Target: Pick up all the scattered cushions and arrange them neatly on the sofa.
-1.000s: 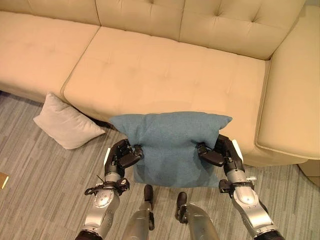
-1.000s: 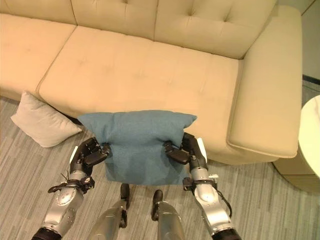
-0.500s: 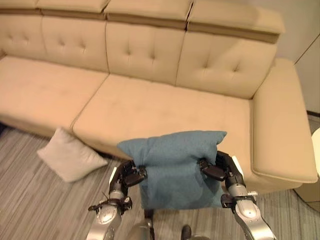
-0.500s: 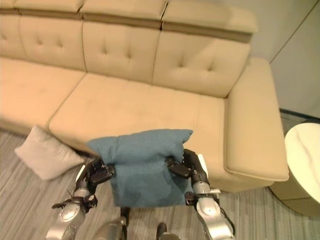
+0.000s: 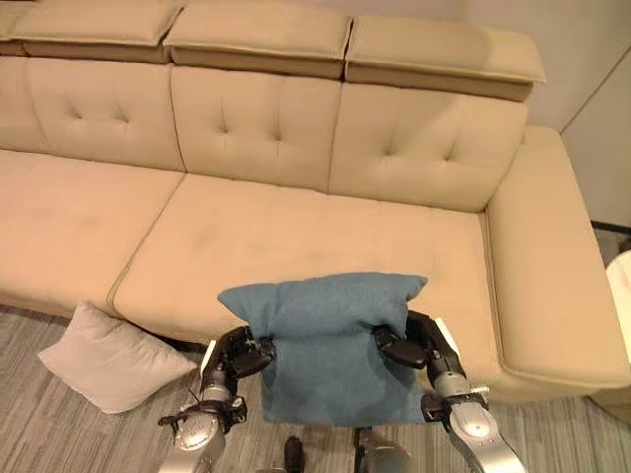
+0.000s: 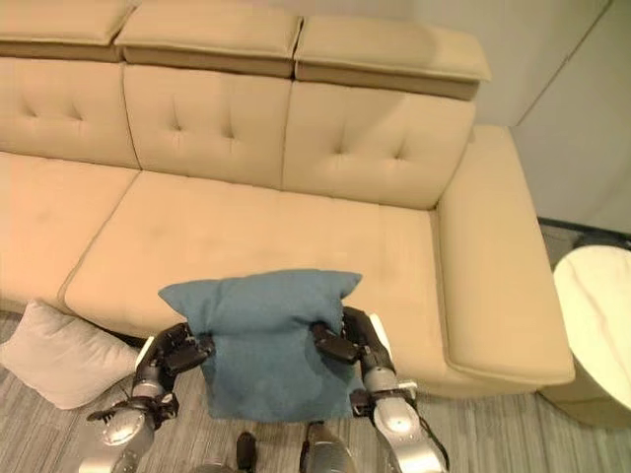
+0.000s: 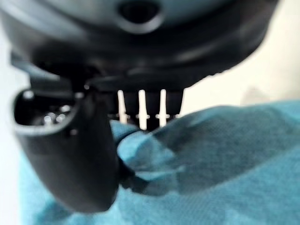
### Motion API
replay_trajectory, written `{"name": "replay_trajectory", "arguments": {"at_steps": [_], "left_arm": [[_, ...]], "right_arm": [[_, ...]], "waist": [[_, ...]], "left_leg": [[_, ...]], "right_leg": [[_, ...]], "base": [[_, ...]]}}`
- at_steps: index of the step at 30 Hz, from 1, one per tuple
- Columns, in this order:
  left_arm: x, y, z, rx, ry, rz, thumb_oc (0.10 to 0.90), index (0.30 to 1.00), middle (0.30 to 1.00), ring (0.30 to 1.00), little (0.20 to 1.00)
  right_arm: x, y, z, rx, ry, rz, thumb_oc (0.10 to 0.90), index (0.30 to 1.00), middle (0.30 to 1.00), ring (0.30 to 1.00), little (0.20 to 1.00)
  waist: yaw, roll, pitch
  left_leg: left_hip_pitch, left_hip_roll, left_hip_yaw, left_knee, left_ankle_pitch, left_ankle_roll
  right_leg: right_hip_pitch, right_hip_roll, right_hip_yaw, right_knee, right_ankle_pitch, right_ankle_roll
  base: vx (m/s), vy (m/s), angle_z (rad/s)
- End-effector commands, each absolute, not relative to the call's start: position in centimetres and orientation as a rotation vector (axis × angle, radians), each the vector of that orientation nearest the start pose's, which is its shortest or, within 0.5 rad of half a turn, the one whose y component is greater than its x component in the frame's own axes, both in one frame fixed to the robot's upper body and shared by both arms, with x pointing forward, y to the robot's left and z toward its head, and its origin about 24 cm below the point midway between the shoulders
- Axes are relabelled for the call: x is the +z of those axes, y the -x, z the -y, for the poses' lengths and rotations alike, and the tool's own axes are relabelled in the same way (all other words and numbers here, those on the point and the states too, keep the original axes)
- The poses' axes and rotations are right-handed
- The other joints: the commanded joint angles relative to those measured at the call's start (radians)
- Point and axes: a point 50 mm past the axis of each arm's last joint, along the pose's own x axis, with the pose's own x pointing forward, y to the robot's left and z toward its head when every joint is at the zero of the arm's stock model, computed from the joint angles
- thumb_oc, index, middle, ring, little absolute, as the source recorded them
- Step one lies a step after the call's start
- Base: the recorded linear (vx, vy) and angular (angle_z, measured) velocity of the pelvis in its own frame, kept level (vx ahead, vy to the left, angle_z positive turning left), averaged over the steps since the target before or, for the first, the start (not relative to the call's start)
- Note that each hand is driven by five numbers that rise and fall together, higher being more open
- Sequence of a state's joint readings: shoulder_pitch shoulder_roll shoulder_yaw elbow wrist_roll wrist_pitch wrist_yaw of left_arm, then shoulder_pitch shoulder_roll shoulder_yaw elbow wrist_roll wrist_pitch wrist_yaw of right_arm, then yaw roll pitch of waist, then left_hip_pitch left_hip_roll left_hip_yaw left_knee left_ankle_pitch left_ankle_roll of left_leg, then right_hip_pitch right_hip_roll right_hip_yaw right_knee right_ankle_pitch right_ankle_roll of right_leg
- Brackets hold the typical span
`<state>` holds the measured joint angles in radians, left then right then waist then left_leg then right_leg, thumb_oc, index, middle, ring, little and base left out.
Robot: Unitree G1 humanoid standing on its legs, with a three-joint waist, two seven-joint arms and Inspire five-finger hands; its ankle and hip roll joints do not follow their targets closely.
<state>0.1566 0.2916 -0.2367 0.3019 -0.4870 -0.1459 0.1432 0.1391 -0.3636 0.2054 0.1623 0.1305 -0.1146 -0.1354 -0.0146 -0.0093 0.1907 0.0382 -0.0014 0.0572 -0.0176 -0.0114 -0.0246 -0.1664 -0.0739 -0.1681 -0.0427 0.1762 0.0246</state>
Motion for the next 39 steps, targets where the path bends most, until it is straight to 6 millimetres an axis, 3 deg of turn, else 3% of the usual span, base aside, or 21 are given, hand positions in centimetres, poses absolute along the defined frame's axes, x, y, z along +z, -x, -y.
{"name": "replay_trajectory", "arguments": {"at_steps": [1,3,5,8,9,10,11,15,18,22,24,26,29,30,39], "left_arm": [[1.2,-23.7,-15.7,-0.105,0.182,-0.034,0.400,0.300,0.300,0.300,0.300],[1.1,-23.8,-15.5,-0.107,0.190,-0.039,0.400,0.300,0.300,0.300,0.300],[1.1,-23.8,-15.4,-0.109,0.185,-0.040,0.400,0.300,0.300,0.300,0.300],[1.0,-23.8,-15.4,-0.113,0.176,-0.049,0.400,0.300,0.300,0.300,0.300],[1.0,-23.8,-15.3,-0.114,0.172,-0.051,0.400,0.300,0.300,0.300,0.300],[1.1,-23.9,-15.4,-0.112,0.162,-0.051,0.400,0.300,0.300,0.300,0.300],[1.1,-23.9,-15.5,-0.106,0.169,-0.046,0.400,0.300,0.300,0.300,0.300],[0.9,-23.5,-15.7,-0.102,0.165,-0.056,0.400,0.300,0.300,0.300,0.300],[0.9,-23.2,-16.3,-0.094,0.148,-0.055,0.400,0.300,0.300,0.300,0.300],[1.1,-23.1,-17.0,-0.072,0.142,-0.046,0.400,0.300,0.300,0.300,0.300],[1.7,-23.3,-17.7,-0.047,0.131,-0.021,0.400,0.300,0.300,0.300,0.300],[1.9,-23.4,-17.8,-0.040,0.127,-0.008,0.400,0.300,0.300,0.300,0.300],[2.3,-23.6,-17.8,-0.032,0.124,0.017,0.400,0.300,0.300,0.300,0.300],[2.8,-23.8,-17.5,-0.050,0.115,0.040,0.400,0.300,0.300,0.300,0.300],[3.9,-24.8,-16.6,-0.043,0.116,0.089,0.400,0.300,0.300,0.300,0.300]], "right_arm": [[6.7,-24.5,18.5,0.034,0.183,0.226,0.400,0.300,0.300,0.300,0.300],[6.5,-24.4,19.0,0.019,0.186,0.214,0.400,0.300,0.300,0.300,0.300],[6.5,-24.4,19.0,0.016,0.186,0.210,0.400,0.300,0.300,0.300,0.300],[6.4,-24.3,19.3,0.001,0.184,0.205,0.400,0.300,0.300,0.300,0.300],[6.4,-24.4,19.4,-0.007,0.181,0.205,0.400,0.300,0.300,0.300,0.300],[6.3,-24.5,19.4,-0.022,0.174,0.201,0.400,0.300,0.300,0.300,0.300],[6.3,-24.5,19.3,-0.018,0.173,0.200,0.400,0.300,0.300,0.300,0.300],[6.2,-24.4,19.0,-0.006,0.174,0.200,0.400,0.300,0.300,0.300,0.300],[6.3,-24.5,18.3,0.019,0.161,0.204,0.400,0.300,0.300,0.300,0.300],[6.5,-24.7,17.8,0.033,0.153,0.219,0.400,0.300,0.300,0.300,0.300],[6.9,-25.0,17.2,0.047,0.143,0.242,0.400,0.300,0.300,0.300,0.300],[7.0,-25.1,17.1,0.047,0.153,0.247,0.400,0.300,0.300,0.300,0.300],[7.0,-25.1,17.4,0.031,0.172,0.249,0.400,0.300,0.300,0.300,0.300],[7.1,-25.0,17.6,0.019,0.178,0.249,0.400,0.300,0.300,0.300,0.300],[7.2,-25.3,18.3,-0.024,0.248,0.247,0.400,0.300,0.300,0.300,0.300]], "waist": [[-0.004,-0.026,-0.055],[-0.004,-0.036,-0.048],[-0.002,-0.040,-0.047],[0.003,-0.047,-0.057],[0.005,-0.047,-0.060],[0.022,-0.034,-0.063],[0.028,-0.031,-0.065],[0.027,-0.027,-0.080],[0.037,-0.033,-0.097],[0.053,-0.026,-0.090],[0.051,-0.014,-0.061],[0.052,-0.008,-0.058],[0.041,-0.007,-0.055],[0.036,-0.019,-0.062],[0.023,-0.010,-0.117]], "left_leg": [[-0.130,0.028,0.006,0.257,-0.100,-0.043],[-0.176,0.039,0.008,0.343,-0.074,-0.049],[-0.194,0.037,0.004,0.347,-0.079,-0.044],[-0.221,0.017,-0.005,0.274,-0.082,-0.030],[-0.235,0.016,-0.003,0.238,-0.059,-0.031],[-0.262,0.019,-0.007,0.139,0.009,-0.037],[-0.251,0.017,-0.015,0.117,0.016,-0.036],[-0.212,0.006,-0.023,0.084,0.016,-0.026],[-0.161,-0.008,-0.003,0.074,-0.015,-0.001],[-0.138,-0.010,0.021,0.078,-0.041,0.027],[-0.123,-0.005,0.041,0.089,-0.054,0.052],[-0.105,-0.002,0.047,0.082,-0.064,0.053],[-0.083,-0.007,0.039,0.071,-0.073,0.045],[-0.085,-0.019,0.031,0.082,-0.079,0.041],[-0.002,0.001,0.020,-0.029,-0.053,0.006]], "right_leg": [[0.113,-0.028,-0.040,0.062,-0.195,0.075],[0.144,-0.023,-0.047,0.051,-0.210,0.057],[0.153,-0.020,-0.046,0.047,-0.215,0.052],[0.171,-0.009,-0.039,0.034,-0.226,0.057],[0.180,-0.006,-0.037,0.029,-0.233,0.060],[0.202,0.019,-0.023,0.027,-0.257,0.060],[0.205,0.020,-0.017,0.034,-0.265,0.061],[0.212,0.015,-0.007,0.054,-0.272,0.070],[0.217,-0.015,0.017,0.088,-0.278,0.088],[0.156,-0.047,0.022,0.227,-0.278,0.113],[0.057,-0.071,0.025,0.387,-0.230,0.145],[0.036,-0.093,-0.002,0.386,-0.230,0.145],[0.030,-0.103,-0.015,0.275,-0.218,0.133],[0.053,-0.096,0.008,0.194,-0.214,0.137],[0.181,-0.049,-0.022,0.040,-0.204,0.119]], "base": [[0.05,-0.113,0.70],[0.10,-0.109,0.30],[0.09,-0.063,-0.07],[0.16,-0.016,-0.11],[0.28,0.073,-0.09],[0.27,0.105,-0.07],[0.26,0.130,-0.16],[0.16,0.112,-0.32],[0.15,0.163,-0.41],[0.04,0.126,-0.23],[-0.02,0.111,-0.42],[0.00,0.034,-0.23],[0.09,-0.077,0.00],[0.09,-0.110,0.03],[0.12,-0.109,0.08]]}}
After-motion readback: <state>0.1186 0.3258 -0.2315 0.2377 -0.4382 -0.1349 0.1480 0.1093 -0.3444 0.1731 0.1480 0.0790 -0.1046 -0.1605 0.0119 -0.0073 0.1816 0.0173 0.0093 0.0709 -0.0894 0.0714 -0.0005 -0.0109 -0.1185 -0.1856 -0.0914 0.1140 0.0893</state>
